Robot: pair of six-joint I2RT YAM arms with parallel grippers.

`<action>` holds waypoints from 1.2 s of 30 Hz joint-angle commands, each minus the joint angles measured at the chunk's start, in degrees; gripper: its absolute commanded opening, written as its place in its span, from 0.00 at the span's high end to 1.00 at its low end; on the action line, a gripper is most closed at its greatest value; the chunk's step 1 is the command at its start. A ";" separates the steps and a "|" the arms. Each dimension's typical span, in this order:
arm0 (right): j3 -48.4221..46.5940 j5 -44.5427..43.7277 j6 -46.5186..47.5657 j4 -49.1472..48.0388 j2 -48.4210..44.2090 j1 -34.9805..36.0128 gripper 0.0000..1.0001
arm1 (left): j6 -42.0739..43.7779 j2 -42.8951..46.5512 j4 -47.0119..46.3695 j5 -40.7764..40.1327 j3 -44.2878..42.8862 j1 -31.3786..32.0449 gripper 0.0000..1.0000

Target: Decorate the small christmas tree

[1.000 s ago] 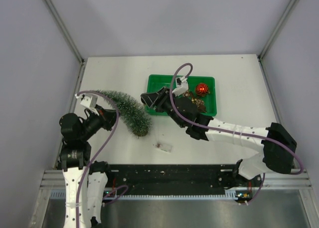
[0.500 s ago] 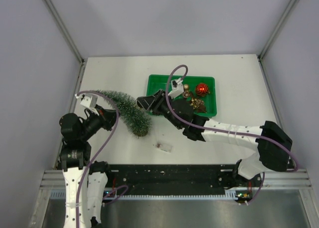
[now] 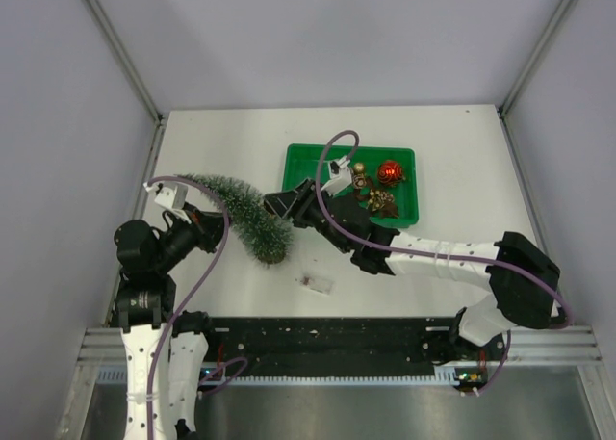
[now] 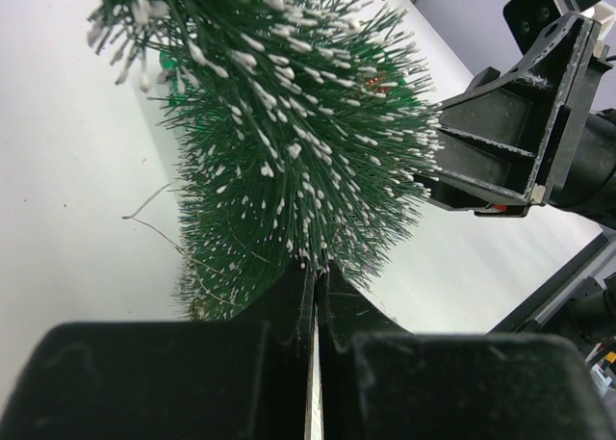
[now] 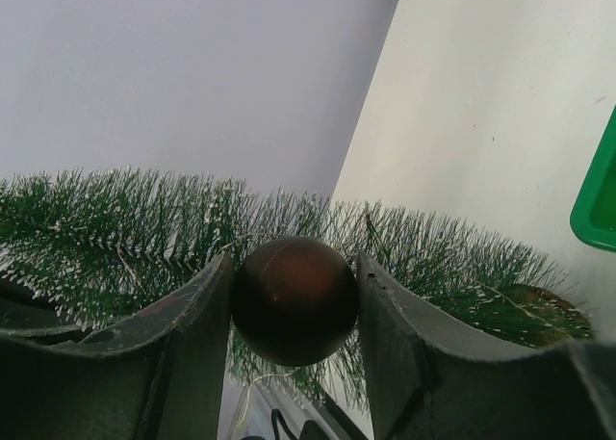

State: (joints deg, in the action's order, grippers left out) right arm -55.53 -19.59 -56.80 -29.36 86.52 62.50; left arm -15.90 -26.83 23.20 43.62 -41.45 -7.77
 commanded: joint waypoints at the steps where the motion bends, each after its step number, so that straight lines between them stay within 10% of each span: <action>1: 0.51 0.17 -0.51 -3.68 -1.80 0.78 0.58 | -0.71 0.64 -2.11 0.33 -0.21 -0.23 1.00; 13: 1.56 0.17 -0.51 -1.14 -2.58 0.87 0.40 | -0.71 0.81 -1.84 0.15 -0.12 -0.14 1.00; 36: 4.64 -2.20 1.07 5.00 -8.82 -2.29 0.35 | -0.71 1.16 -1.84 -0.20 0.14 -0.14 1.00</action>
State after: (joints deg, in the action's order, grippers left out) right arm -51.00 -19.81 -57.01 -26.20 81.25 61.67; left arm -16.38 -26.70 23.24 43.59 -41.45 -7.77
